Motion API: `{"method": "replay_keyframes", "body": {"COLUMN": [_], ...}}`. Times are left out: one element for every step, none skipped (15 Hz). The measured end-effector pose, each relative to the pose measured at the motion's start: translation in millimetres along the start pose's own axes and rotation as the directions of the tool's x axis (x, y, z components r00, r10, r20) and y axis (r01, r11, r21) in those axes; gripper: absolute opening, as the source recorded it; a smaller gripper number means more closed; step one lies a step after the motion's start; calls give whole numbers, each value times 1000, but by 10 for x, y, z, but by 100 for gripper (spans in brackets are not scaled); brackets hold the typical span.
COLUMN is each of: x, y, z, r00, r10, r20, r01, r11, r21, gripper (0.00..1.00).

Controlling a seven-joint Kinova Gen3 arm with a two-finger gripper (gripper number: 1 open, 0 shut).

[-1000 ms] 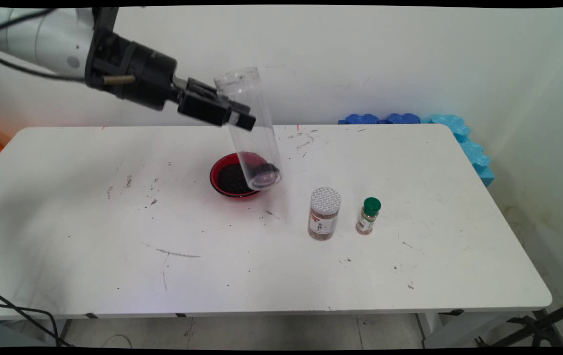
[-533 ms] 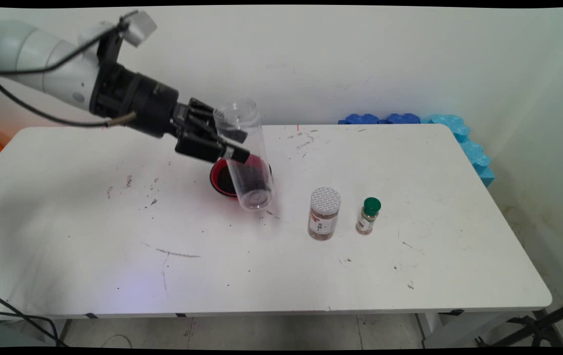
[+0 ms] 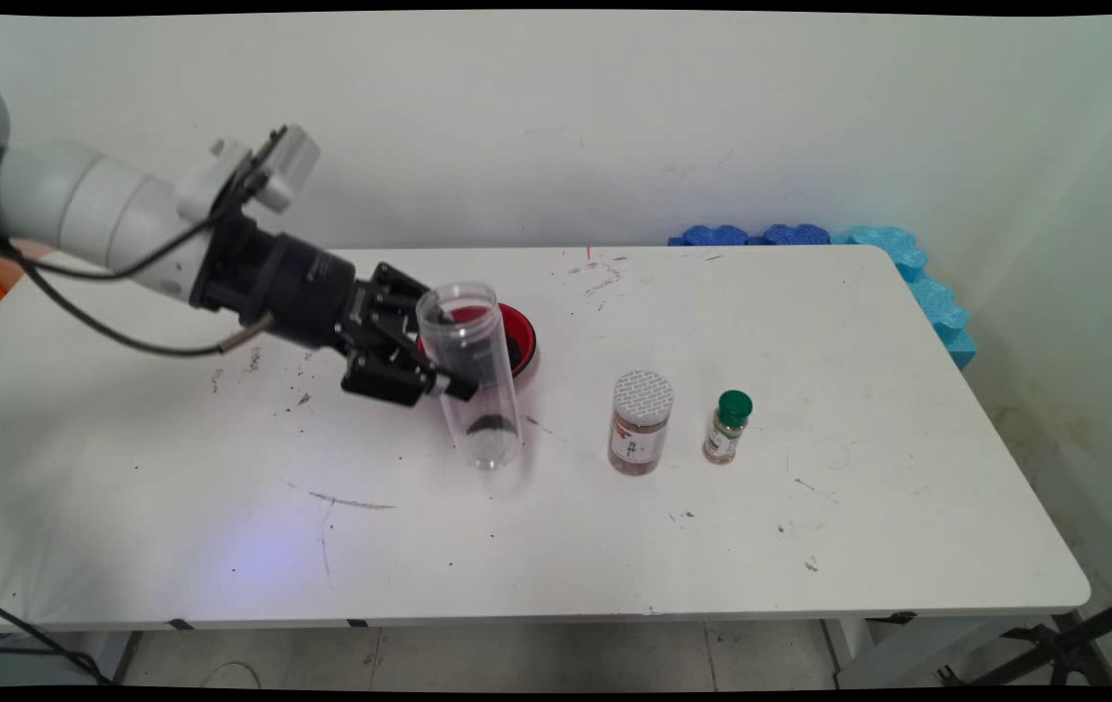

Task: Place the picked object on the table

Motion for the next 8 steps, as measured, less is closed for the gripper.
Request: {"method": "replay_keyframes", "body": {"x": [-64,-125,-177,-234,-288,-335,-387,-435], "y": [10,18,24,29,34,38,43,45], "z": [39,81,117,158,199,232,269,304], "r00": [1000,1000,1000,1000,999,999,999,999], "r10": [8,15,20,25,30,34,40,46], "r20": [4,7,10,13,15,17,20,22], "r01": [-8,-15,-20,-25,-30,-34,-40,-46], "r11": [1000,1000,1000,1000,1000,999,999,999], "r21": [1,2,3,4,4,5,6,7], "gripper": [0,0,0,0,0,0,0,0]}}
